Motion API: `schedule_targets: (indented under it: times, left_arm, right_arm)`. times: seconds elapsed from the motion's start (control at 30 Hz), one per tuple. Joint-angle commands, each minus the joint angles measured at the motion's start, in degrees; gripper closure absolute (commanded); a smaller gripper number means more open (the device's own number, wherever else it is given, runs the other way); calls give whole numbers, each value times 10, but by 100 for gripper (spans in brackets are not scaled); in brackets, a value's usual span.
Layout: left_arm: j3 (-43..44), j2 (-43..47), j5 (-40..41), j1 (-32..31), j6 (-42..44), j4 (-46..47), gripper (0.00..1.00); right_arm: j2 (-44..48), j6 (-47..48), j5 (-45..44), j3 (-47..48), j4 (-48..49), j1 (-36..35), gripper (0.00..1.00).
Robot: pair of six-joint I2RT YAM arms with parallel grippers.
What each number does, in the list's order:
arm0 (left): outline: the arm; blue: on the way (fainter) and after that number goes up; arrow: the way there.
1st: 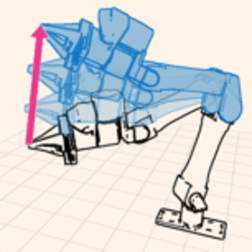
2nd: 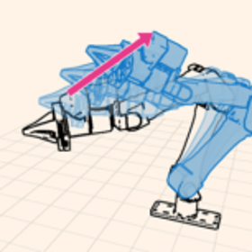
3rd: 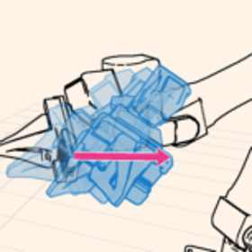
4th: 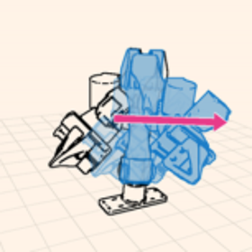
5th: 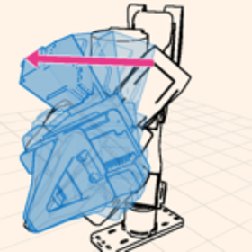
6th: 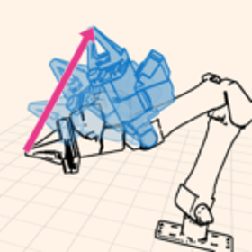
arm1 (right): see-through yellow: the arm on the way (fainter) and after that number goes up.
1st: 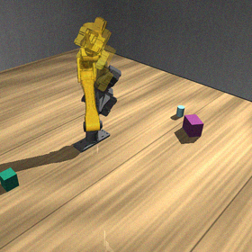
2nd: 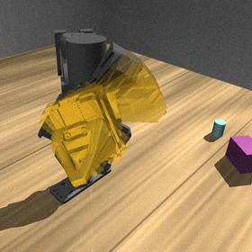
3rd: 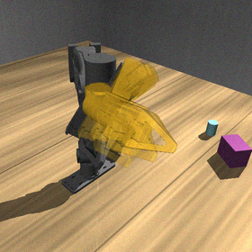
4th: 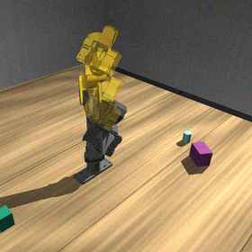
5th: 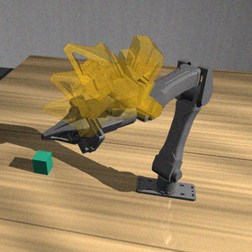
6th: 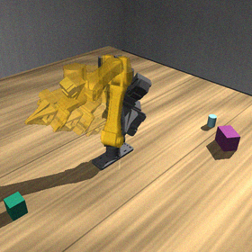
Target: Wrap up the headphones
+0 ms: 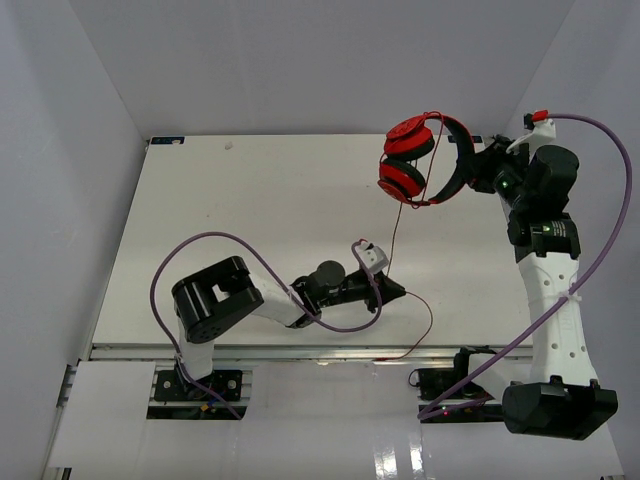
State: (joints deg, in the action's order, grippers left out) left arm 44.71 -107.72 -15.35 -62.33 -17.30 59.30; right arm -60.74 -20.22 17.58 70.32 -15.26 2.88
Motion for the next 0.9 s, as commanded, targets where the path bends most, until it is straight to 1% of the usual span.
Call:
schedule_targets:
  times: [0.0,0.1,0.13,0.17,0.23,0.33,0.37,0.43,0.5,0.57,0.63,0.73,0.8,0.87]
  left_arm:
    - [57,21,17,-19,19,-124,100]
    - [84,26,13,-31,33,-181,100]
    - [92,30,13,-38,41,-207,100]
    - [96,35,13,-41,46,-224,100]
    - [111,58,15,-54,65,-289,100]
    - [132,85,21,-73,88,-372,100]
    - [146,97,26,-78,101,-413,100]
    - [168,113,32,-87,116,-461,100]
    - [185,128,41,-90,128,-527,100]
    - [202,146,50,-92,137,-569,100]
    - [230,154,66,-92,151,-633,100]
    - [304,148,104,-91,180,-751,100]
    - [357,138,141,-91,210,-823,100]
    - [393,130,184,-91,236,-873,100]
  right_arm:
    - [25,-32,-99,-26,50,-22,92]
    - [38,1,-155,-69,68,-48,92]
    - [45,11,-193,-78,82,-53,92]
    - [48,25,-197,-89,90,-58,92]
    - [54,65,-249,-116,108,-71,92]
    - [64,101,-281,-157,132,-80,92]
    - [71,116,-295,-168,143,-88,92]
    - [82,137,-318,-194,168,-101,92]
    - [89,172,-339,-214,185,-111,92]
    - [98,198,-360,-241,201,-120,92]
    - [102,236,-374,-262,225,-140,92]
    - [106,306,-390,-289,242,-167,92]
    - [112,340,-388,-308,249,-188,92]
    - [118,377,-370,-323,246,-204,92]
